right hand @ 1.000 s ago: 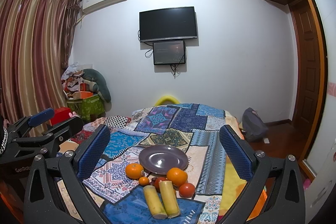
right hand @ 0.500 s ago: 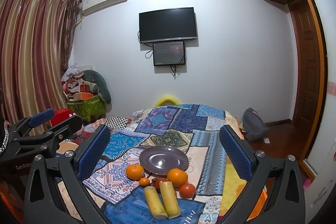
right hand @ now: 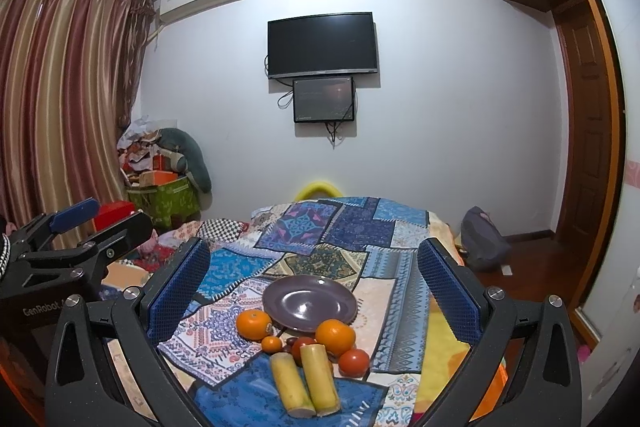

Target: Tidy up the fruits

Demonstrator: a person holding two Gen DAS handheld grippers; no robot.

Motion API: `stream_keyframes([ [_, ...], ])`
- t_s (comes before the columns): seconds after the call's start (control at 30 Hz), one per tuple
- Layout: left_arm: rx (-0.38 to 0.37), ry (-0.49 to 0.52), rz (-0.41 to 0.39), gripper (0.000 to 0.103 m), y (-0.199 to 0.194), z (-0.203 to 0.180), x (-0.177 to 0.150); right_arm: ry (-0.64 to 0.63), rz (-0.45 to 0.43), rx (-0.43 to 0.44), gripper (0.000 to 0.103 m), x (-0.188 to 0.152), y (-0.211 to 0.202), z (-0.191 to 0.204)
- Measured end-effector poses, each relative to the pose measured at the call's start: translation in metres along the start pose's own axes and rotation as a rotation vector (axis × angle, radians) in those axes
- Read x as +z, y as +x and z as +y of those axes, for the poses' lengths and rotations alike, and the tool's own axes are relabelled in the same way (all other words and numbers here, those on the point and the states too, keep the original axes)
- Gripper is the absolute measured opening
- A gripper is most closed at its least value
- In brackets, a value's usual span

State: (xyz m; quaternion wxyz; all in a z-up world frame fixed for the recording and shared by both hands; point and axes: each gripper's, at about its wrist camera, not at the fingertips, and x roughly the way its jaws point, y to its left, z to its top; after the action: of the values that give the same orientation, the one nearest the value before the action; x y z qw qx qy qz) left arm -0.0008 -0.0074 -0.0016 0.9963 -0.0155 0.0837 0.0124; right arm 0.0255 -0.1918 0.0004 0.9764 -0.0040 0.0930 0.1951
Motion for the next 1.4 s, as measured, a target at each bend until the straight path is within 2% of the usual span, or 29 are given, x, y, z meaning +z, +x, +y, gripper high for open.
stream_keyframes([
  [0.07, -0.004, -0.005, 0.009, 0.103, 0.002, 0.000, -0.001, -0.008, 0.003, 0.004, 0.103, -0.003, 0.002, 0.001],
  [0.13, -0.018, -0.013, 0.026, 0.101, 0.006, -0.001, -0.002, -0.013, 0.014, 0.013, 0.098, -0.006, 0.005, 0.000],
  [0.2, -0.025, -0.013, 0.048, 0.093, 0.012, -0.002, -0.004, -0.016, 0.029, 0.022, 0.094, -0.009, 0.008, -0.001],
  [0.33, -0.038, -0.006, 0.104, 0.085, 0.025, -0.006, -0.012, -0.013, 0.077, 0.040, 0.083, -0.018, 0.018, -0.008],
  [0.5, -0.069, -0.004, 0.206, 0.070, 0.050, -0.011, -0.027, -0.011, 0.159, 0.049, 0.074, -0.032, 0.036, -0.019],
  [0.77, -0.094, 0.014, 0.384, 0.063, 0.096, -0.021, -0.063, 0.018, 0.313, 0.048, 0.071, -0.065, 0.067, -0.039],
  [1.0, -0.106, -0.022, 0.564, 0.062, 0.138, -0.021, -0.106, 0.041, 0.492, 0.092, 0.057, -0.101, 0.100, -0.048],
  [1.27, -0.124, -0.041, 0.683, 0.062, 0.170, -0.019, -0.138, 0.078, 0.629, 0.148, 0.046, -0.133, 0.128, -0.048],
  [1.4, -0.131, -0.045, 0.731, 0.062, 0.181, -0.019, -0.151, 0.090, 0.674, 0.172, 0.045, -0.145, 0.141, -0.049],
])
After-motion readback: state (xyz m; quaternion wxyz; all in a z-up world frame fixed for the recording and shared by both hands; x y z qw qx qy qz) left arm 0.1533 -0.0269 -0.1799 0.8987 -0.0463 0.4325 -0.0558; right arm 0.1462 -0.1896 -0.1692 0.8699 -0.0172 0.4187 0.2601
